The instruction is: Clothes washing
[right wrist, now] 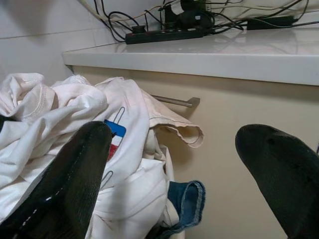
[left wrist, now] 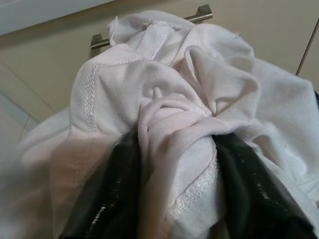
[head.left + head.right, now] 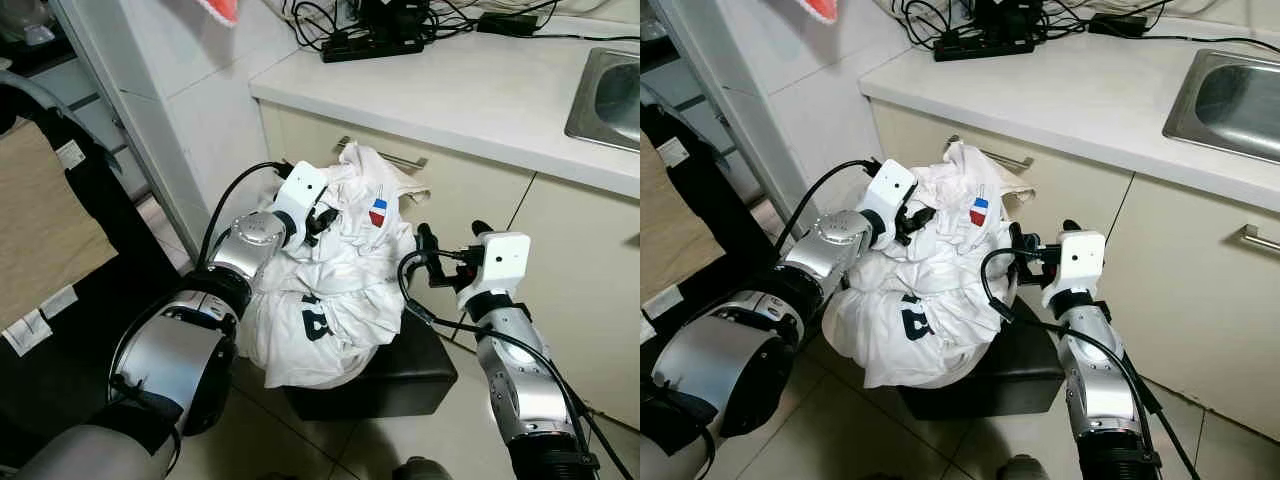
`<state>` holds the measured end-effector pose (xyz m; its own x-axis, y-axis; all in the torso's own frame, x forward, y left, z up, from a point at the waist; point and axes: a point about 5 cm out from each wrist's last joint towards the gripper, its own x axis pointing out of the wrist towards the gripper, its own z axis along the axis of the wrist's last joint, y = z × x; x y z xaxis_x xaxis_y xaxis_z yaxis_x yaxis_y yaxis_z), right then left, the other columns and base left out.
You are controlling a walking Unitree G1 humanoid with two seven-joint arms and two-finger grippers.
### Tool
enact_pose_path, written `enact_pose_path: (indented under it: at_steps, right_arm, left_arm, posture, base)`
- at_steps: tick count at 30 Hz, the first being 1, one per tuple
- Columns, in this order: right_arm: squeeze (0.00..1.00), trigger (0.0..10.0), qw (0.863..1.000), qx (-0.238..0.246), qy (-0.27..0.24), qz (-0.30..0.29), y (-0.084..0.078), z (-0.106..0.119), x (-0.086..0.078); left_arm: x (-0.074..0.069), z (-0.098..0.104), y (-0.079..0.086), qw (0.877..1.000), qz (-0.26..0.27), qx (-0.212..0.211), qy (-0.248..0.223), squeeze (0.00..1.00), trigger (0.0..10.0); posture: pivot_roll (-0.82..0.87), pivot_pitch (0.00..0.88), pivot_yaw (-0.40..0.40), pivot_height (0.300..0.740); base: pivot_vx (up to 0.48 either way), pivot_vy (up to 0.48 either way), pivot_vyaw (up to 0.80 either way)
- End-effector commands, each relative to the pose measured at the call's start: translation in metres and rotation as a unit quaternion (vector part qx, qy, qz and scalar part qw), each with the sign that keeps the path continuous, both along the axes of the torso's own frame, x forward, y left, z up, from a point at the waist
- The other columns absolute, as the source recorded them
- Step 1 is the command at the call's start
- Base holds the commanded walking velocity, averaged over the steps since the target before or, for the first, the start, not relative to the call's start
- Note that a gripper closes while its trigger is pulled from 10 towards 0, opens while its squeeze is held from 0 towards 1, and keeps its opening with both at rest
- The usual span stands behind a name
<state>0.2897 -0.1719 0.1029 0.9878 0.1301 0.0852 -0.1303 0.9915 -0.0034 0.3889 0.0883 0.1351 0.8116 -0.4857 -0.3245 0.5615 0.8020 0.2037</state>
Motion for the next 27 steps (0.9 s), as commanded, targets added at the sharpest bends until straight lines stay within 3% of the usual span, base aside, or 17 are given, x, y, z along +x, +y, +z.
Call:
enact_pose_path:
  at_steps: [1, 6, 10, 24, 27]
  right_arm:
    - [0.0, 10.0, 1.0, 0.003, 0.006, 0.005, 0.003, -0.001, 0.002]
    - [0.0, 10.0, 1.0, 0.001, 0.008, 0.005, 0.003, -0.001, 0.002]
    - [0.0, 10.0, 1.0, 0.0, 0.012, 0.006, 0.003, -0.003, 0.003]
    - [0.0, 10.0, 1.0, 0.001, 0.03, 0.009, 0.003, -0.008, 0.004]
    - [0.0, 10.0, 0.999, 0.001, 0.033, 0.009, 0.003, -0.009, 0.005]
  left_arm:
    - [-0.002, -0.007, 0.004, 1.0, 0.016, -0.01, 0.014, 0.0, 0.0]
    - [-0.001, -0.004, 0.004, 0.999, 0.031, -0.044, 0.009, 0.0, 0.0]
    - [0.0, 0.0, 0.002, 0.994, 0.043, -0.1, 0.002, 0.0, 0.0]
    - [0.004, 0.015, 0.008, 0.988, 0.049, -0.144, -0.033, 0.0, 0.0]
    - [0.01, 0.039, 0.013, 0.979, 0.039, -0.19, -0.062, 0.0, 0.0]
  posture:
    - [-0.31, 0.0, 0.119, 0.726]
    - [-0.31, 0.0, 0.117, 0.726]
    - [-0.31, 0.0, 0.114, 0.726]
    - [-0.29, 0.0, 0.094, 0.726]
    - [-0.29, 0.0, 0.091, 0.726]
  base:
    - [0.0, 0.0, 0.0]
    - [0.0, 0.0, 0.0]
    - [0.0, 0.0, 0.0]
    - [0.0, 0.0, 0.0]
    - [0.0, 0.0, 0.0]
